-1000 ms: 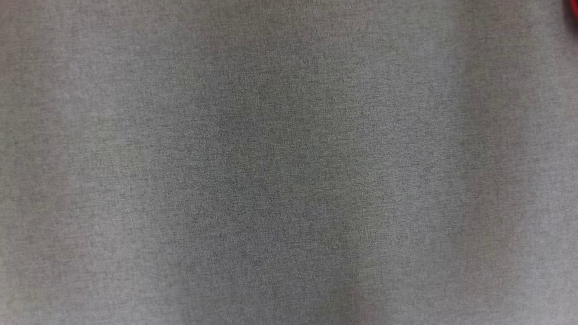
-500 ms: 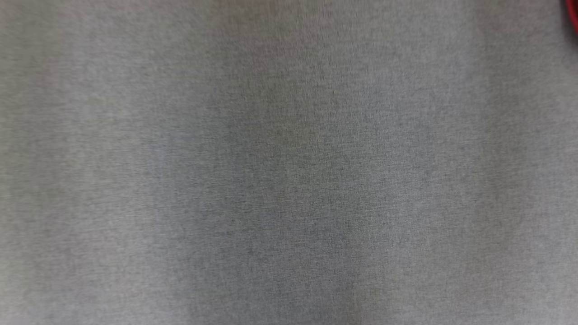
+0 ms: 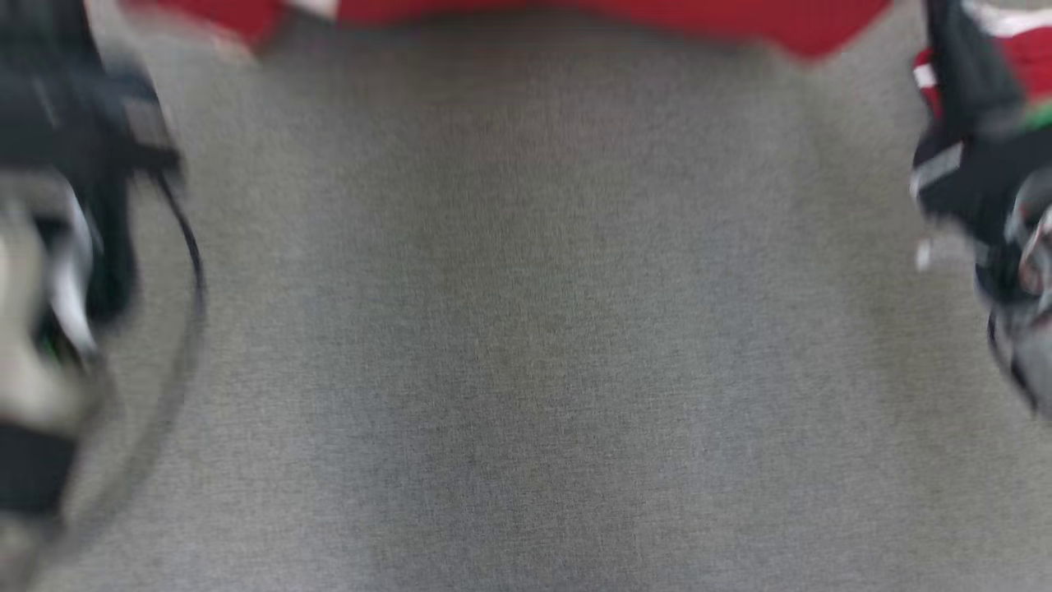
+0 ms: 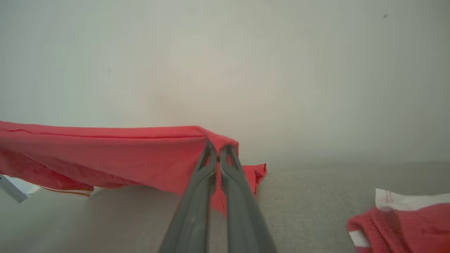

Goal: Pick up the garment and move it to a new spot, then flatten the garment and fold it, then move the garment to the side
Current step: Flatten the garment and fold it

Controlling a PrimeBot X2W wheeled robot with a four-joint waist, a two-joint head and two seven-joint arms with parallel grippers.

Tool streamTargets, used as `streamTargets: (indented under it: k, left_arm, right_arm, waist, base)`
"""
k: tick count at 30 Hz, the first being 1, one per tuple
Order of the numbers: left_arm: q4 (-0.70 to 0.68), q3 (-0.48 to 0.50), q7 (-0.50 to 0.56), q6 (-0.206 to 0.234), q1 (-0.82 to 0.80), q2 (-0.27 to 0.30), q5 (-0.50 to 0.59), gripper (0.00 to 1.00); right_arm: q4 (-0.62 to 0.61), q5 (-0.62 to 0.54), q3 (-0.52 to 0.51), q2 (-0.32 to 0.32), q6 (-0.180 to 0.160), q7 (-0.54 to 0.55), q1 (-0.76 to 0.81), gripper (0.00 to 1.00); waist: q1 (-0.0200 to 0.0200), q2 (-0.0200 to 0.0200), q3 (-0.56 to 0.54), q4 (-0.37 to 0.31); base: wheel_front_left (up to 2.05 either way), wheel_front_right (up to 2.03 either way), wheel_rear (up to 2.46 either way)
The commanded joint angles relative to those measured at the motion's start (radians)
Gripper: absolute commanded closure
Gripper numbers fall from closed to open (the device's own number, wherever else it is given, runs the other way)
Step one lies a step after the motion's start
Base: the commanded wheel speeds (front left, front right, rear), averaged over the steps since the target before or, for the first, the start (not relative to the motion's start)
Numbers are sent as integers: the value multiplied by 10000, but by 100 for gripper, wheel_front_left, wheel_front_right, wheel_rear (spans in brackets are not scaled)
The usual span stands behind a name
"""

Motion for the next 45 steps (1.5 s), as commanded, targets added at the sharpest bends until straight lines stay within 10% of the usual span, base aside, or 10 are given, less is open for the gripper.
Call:
streamTargets:
  k: [1,9,27,45]
  left_arm:
    - [-533,134,-25,276,867,61,76,100]
    - [-3415,1677,-27,1456,6538,-832,101,100]
    - [-2002,2501,-30,73,11748,-3426,1089,100]
    - [-851,2569,-31,-733,12385,-3636,1513,100]
  right_arm:
    - [-182,122,-174,-113,-28,-100,571,100]
    - [-1066,-44,-1107,295,-28,-324,4112,100]
    - [-1686,-1595,-3401,1330,-28,236,9476,100]
    - [-3581,-2765,-5058,2948,-28,1720,12338,100]
  waist:
    - [3,1,-608,51]
    - [3,1,-1366,130]
    - [3,1,-2809,733]
    - [3,1,-3046,853]
  base:
    - [0,0,0]
    - [0,0,0]
    - [0,0,0]
    - [0,0,0]
